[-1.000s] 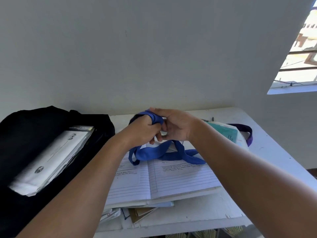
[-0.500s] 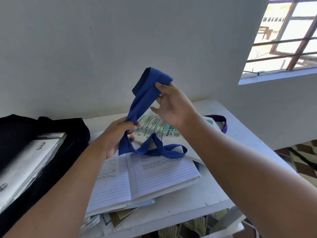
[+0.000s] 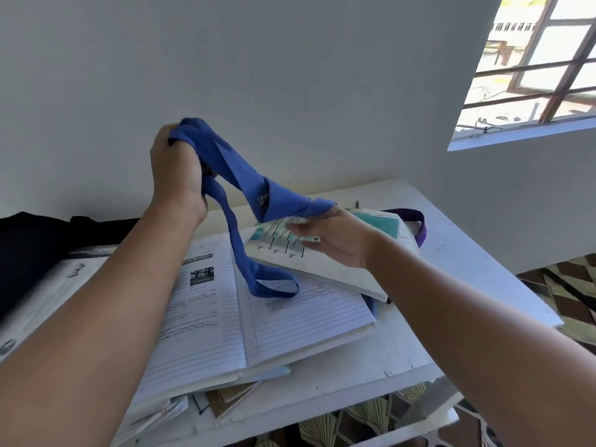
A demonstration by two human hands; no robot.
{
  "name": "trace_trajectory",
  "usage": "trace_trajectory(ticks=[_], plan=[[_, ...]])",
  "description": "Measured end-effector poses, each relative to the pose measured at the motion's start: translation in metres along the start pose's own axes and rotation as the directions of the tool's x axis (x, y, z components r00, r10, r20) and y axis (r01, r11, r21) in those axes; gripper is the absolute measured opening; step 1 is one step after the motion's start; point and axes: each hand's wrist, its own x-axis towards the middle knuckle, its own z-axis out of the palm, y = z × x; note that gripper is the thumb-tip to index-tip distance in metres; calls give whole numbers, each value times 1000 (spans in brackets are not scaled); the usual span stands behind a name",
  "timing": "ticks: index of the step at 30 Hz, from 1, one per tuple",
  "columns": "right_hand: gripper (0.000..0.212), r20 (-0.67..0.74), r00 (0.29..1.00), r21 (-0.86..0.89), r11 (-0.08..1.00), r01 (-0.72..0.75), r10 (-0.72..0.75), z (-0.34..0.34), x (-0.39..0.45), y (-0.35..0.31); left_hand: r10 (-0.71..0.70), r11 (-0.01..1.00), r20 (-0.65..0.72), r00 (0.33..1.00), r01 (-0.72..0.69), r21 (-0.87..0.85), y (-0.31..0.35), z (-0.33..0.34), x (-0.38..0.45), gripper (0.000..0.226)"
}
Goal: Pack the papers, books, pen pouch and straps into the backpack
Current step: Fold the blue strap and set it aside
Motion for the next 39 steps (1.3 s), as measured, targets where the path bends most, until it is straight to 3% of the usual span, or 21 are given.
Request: trace_trajectory(ticks=[3, 7, 11, 13, 14, 15, 16, 17, 18, 19, 21, 23, 25, 27, 30, 34, 39], plan=[[39, 2, 997, -116, 990, -82, 83, -13, -8, 9, 79, 996, 14, 997, -80, 46, -3, 13, -12, 26], [48, 6, 996, 73, 993, -94, 94, -32, -22, 5, 119, 992, -56, 991, -121, -32, -4, 25, -21, 31], [59, 33, 991, 97, 987, -130, 128, -31, -31, 0, 129, 988, -117, 985, -137, -68, 2, 33, -18, 27], [68, -9, 987, -46, 986, -159, 159, -28, -32, -1, 121, 987, -120, 985, -132, -87, 4, 35, -16, 22], [76, -21, 983, -253, 950, -181, 182, -27, -34, -2, 116, 987, -126, 985, -129, -98, 5, 35, -15, 20], [83, -21, 975, -510, 837, -199, 219, -24, -36, -5, 114, 986, -132, 985, -129, -107, 6, 35, -14, 20], [82, -35, 965, -732, 651, -202, 260, -22, -38, -7, 120, 986, -130, 984, -133, -100, 7, 35, -15, 21], [74, -60, 958, -863, 468, -191, 279, -20, -40, -9, 136, 986, -117, 984, -146, -80, 8, 34, -15, 23], [60, -109, 959, -906, 370, -204, 262, -20, -40, -11, 162, 985, -84, 983, -167, -51, 9, 34, -17, 25], [46, -178, 961, -881, 400, -251, 212, -19, -39, -13, 186, 982, -40, 982, -187, -18, 9, 34, -17, 27], [25, -309, 949, -744, 607, -281, 61, -16, -35, -15, 215, 976, 56, 975, -217, 34, 11, 34, -20, 25], [19, -371, 922, -619, 770, -155, -113, -9, -29, -24, 245, 955, 191, 950, -271, 122, 13, 33, -21, 24], [23, -327, 909, -517, 854, 57, -259, 5, -26, -38, 249, 895, 388, 887, -364, 258, 18, 34, -27, 18], [26, -280, 900, -385, 898, 214, -335, 22, -22, -54, 198, 830, 541, 817, -434, 351, 23, 35, -33, 11], [23, -212, 928, -208, 942, 265, -308, 41, -14, -69, 119, 800, 637, 762, -454, 393, 28, 34, -38, 11], [16, -116, 955, -15, 962, 273, -272, 52, -12, -72, 90, 832, 650, 754, -416, 368, 33, 28, -40, 10], [11, -71, 960, 45, 961, 274, -270, 60, -13, -77, 162, 828, 575, 802, -427, 363, 38, 23, -38, 16]])
